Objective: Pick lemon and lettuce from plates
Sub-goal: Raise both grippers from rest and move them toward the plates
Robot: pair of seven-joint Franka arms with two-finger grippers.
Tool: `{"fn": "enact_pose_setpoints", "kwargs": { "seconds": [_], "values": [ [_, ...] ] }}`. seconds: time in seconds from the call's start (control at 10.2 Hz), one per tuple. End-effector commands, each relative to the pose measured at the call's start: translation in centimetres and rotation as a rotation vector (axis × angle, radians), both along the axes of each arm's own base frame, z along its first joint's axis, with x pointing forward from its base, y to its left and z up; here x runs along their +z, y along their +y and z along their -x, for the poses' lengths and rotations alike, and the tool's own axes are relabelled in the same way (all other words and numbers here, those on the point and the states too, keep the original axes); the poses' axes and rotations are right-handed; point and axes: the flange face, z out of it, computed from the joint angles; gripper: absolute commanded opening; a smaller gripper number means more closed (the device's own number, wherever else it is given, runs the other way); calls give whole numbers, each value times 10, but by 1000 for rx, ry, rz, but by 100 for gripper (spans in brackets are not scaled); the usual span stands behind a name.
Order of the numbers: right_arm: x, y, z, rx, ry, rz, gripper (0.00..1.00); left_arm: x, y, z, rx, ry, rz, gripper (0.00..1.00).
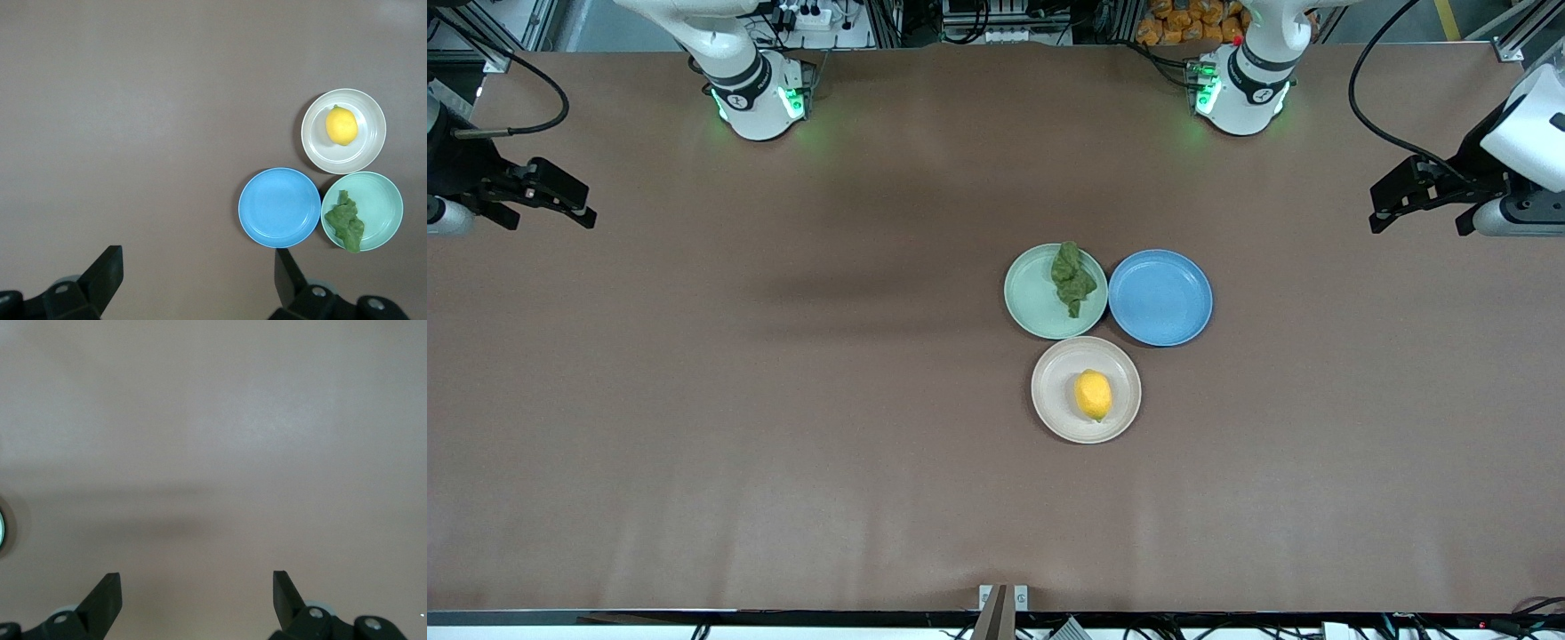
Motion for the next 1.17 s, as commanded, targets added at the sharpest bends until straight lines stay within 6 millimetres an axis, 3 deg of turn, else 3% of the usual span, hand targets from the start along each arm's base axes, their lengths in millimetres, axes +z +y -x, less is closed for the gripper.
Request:
{"fn": "enact_pose_setpoints", "kwargs": {
  "seconds": [0.0,0.2,0.39,0.78,1.08],
  "values": [
    [0,0,4,2,-12,-3,100,3,5,3,-17,10,1,100],
    [0,4,4,8,-13,-5,100,0,8,0,-11,16,2,100],
    [-13,22,-6,28,1,-17,100,-12,8,-7,-2,38,5,100],
    [-55,102,-30,-22,12,-24,100,-67,5,-43,-1,86,22,100],
    [-101,190,-31,-66,69,-48,100,-114,-26,-77,33,42,52,100]
  ]
}}
